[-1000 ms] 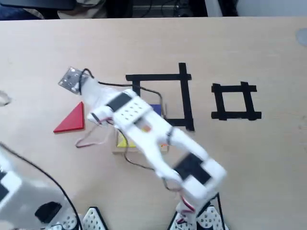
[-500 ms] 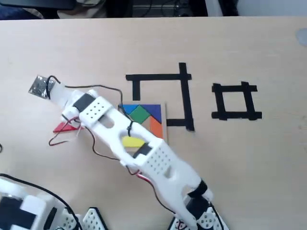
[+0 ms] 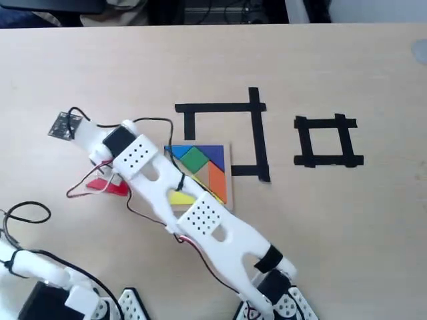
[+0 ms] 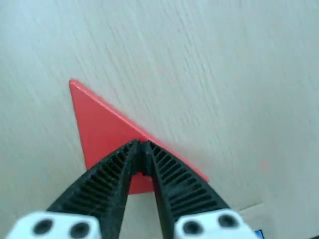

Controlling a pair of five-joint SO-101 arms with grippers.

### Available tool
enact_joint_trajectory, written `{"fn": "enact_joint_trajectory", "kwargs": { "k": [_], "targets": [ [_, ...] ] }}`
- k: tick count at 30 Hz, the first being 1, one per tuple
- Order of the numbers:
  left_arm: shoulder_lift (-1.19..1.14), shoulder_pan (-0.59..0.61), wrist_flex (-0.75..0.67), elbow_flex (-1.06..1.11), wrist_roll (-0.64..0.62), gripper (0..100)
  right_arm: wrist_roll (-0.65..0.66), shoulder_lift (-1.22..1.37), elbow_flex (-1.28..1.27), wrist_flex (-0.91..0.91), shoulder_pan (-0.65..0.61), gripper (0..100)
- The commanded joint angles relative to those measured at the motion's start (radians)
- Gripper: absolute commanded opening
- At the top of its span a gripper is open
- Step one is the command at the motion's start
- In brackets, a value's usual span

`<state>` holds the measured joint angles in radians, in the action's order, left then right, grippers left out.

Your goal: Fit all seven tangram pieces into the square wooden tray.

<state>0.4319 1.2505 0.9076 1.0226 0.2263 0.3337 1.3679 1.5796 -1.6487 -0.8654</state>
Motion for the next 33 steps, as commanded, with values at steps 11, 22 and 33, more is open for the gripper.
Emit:
{"fn": "enact_joint_trajectory", "kwargs": {
  "k": [11,22,33],
  "targets": [
    [0.026,-0.022,-0.069,0.038,-0.014,3,0.224,-0.193,0.084,-0.117,0.041,5.5],
    [0.026,-0.027,-0.092,0.051,-0.009,3,0.591,-0.193,-0.179,-0.118,-0.061,29.4],
    [0.026,-0.027,-0.089,0.053,-0.009,3,0.578,-0.341,-0.418,-0.057,-0.137,35.5]
  ]
}}
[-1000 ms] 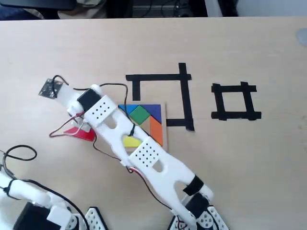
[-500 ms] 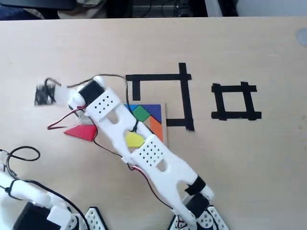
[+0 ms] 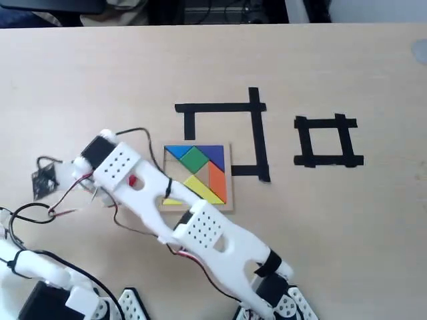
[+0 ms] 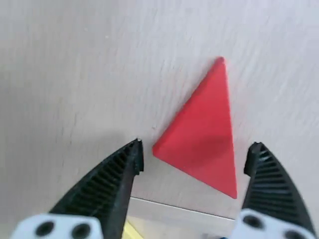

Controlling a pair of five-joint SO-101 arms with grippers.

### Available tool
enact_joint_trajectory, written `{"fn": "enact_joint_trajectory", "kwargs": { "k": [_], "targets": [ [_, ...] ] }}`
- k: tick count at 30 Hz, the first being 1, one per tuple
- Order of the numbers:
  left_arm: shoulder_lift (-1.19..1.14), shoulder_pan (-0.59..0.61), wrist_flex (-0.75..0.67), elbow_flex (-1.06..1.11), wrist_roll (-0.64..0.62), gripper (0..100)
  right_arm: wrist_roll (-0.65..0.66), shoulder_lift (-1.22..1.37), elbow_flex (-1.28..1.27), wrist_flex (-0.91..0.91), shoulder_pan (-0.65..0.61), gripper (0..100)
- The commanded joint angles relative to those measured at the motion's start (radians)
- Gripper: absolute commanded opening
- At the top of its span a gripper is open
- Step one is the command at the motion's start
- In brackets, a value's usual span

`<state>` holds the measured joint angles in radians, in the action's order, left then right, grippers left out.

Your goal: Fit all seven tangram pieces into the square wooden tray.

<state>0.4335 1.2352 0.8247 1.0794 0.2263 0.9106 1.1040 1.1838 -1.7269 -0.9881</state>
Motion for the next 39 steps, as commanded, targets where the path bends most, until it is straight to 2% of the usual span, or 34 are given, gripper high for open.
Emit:
{"fn": "enact_joint_trajectory", "kwargs": {
  "k": [1,8,21,24,26,28,39],
  "targets": [
    [0.025,-0.012,-0.006,-0.004,-0.009,3,0.002,-0.077,-0.033,0.040,-0.011,35.4],
    [0.025,-0.012,-0.008,-0.004,-0.009,3,0.002,0.021,-0.070,0.164,0.037,35.4],
    [0.025,-0.012,-0.011,-0.004,-0.009,3,0.037,0.058,-0.005,0.155,0.049,35.2],
    [0.025,-0.012,-0.008,-0.004,-0.009,3,0.150,0.067,-0.010,0.089,0.044,28.2],
    [0.025,-0.012,-0.006,-0.004,-0.009,3,0.198,0.084,-0.001,0.041,0.032,20.2],
    [0.025,-0.012,-0.006,-0.004,-0.009,3,0.229,0.097,0.007,-0.020,0.015,16.3],
    [0.025,-0.012,-0.011,-0.004,-0.009,3,0.195,0.097,-0.001,-0.040,0.035,17.5]
  ]
}}
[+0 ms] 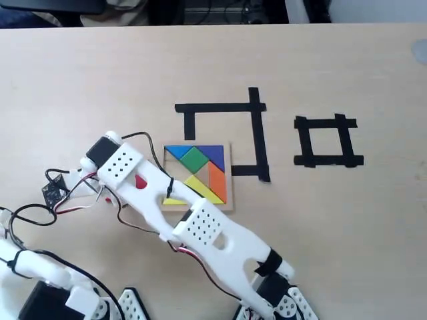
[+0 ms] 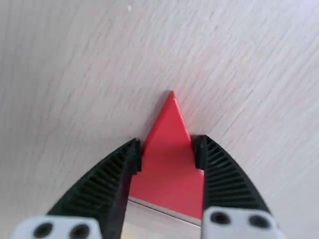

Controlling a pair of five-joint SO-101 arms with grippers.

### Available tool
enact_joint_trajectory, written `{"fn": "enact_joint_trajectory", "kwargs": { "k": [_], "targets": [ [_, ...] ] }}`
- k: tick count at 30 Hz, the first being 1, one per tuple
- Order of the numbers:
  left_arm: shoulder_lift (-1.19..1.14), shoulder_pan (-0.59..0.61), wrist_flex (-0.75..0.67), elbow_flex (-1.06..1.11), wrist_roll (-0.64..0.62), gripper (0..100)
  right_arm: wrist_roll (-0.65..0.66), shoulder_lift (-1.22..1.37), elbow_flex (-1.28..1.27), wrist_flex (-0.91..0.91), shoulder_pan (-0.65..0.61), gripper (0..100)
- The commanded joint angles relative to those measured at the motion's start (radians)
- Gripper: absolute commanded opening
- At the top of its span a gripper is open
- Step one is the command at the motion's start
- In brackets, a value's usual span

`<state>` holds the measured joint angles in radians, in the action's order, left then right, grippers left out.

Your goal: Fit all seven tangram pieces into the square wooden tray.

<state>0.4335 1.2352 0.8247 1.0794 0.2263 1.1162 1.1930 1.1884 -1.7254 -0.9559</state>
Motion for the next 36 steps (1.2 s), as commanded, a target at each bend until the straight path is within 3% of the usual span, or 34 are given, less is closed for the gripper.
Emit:
{"fn": "enact_joint_trajectory", "kwargs": {
  "k": [1,4,10,13,17,21,28,36],
  "targets": [
    [0.025,-0.012,-0.011,-0.004,-0.009,3,-0.025,0.008,-0.005,-0.041,0.005,19.8],
    [0.025,-0.013,-0.011,-0.004,-0.009,3,-0.046,0.008,-0.005,-0.041,0.015,24.3],
    [0.025,-0.013,-0.011,-0.004,-0.009,3,-0.046,0.010,-0.021,-0.041,0.002,13.5],
    [0.025,-0.013,-0.011,-0.004,-0.008,3,-0.066,0.001,-0.041,-0.041,0.012,20.4],
    [0.025,-0.013,-0.011,-0.004,-0.008,3,-0.232,-0.033,-0.039,-0.040,0.071,32.7],
    [0.025,-0.045,-0.012,0.004,-0.008,3,-0.288,-0.064,-0.048,-0.040,0.095,34.7],
    [0.025,-0.042,-0.012,0.007,0.018,3,-0.281,-0.067,-0.041,-0.040,0.112,34.7],
    [0.025,-0.044,-0.009,0.007,0.018,3,-0.092,-0.008,-0.051,-0.037,0.166,34.0]
  ]
}}
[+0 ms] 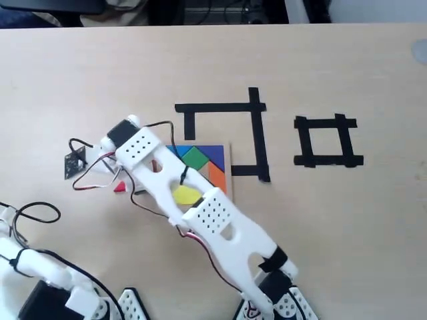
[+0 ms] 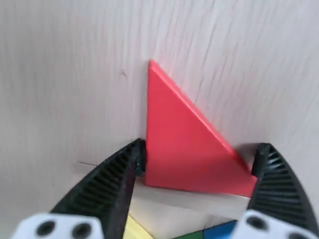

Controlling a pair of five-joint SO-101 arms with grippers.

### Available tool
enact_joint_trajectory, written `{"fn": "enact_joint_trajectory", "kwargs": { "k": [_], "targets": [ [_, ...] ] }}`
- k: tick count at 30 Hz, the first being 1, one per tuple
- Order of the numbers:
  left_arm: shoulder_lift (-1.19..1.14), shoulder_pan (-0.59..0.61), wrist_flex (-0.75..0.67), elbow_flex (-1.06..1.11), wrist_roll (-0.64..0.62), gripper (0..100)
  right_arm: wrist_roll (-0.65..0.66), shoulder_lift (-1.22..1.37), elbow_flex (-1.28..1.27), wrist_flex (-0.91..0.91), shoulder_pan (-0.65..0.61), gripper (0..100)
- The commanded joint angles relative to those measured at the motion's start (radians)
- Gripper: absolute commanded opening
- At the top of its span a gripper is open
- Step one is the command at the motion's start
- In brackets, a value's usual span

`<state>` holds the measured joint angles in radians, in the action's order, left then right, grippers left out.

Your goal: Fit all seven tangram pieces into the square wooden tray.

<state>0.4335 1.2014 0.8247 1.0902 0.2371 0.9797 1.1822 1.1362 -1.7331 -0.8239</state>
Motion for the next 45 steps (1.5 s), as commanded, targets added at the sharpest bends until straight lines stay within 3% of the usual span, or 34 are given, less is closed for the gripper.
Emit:
{"fn": "enact_joint_trajectory", "kwargs": {
  "k": [1,7,33,37,45],
  "targets": [
    [0.025,-0.010,-0.009,-0.004,0.008,3,0.054,0.002,-0.001,-0.029,0.031,31.8],
    [0.025,-0.012,-0.011,-0.004,0.008,3,0.091,0.004,0.001,-0.031,0.023,4.0],
    [0.025,-0.015,-0.011,-0.004,0.008,3,0.057,-0.001,0.136,-0.035,0.018,1.1],
    [0.025,-0.015,-0.012,-0.004,0.008,3,0.058,-0.105,0.007,-0.035,0.018,1.1],
    [0.025,-0.015,-0.012,-0.004,0.008,3,0.144,-0.542,-0.538,-0.025,0.000,1.1]
  ]
}}
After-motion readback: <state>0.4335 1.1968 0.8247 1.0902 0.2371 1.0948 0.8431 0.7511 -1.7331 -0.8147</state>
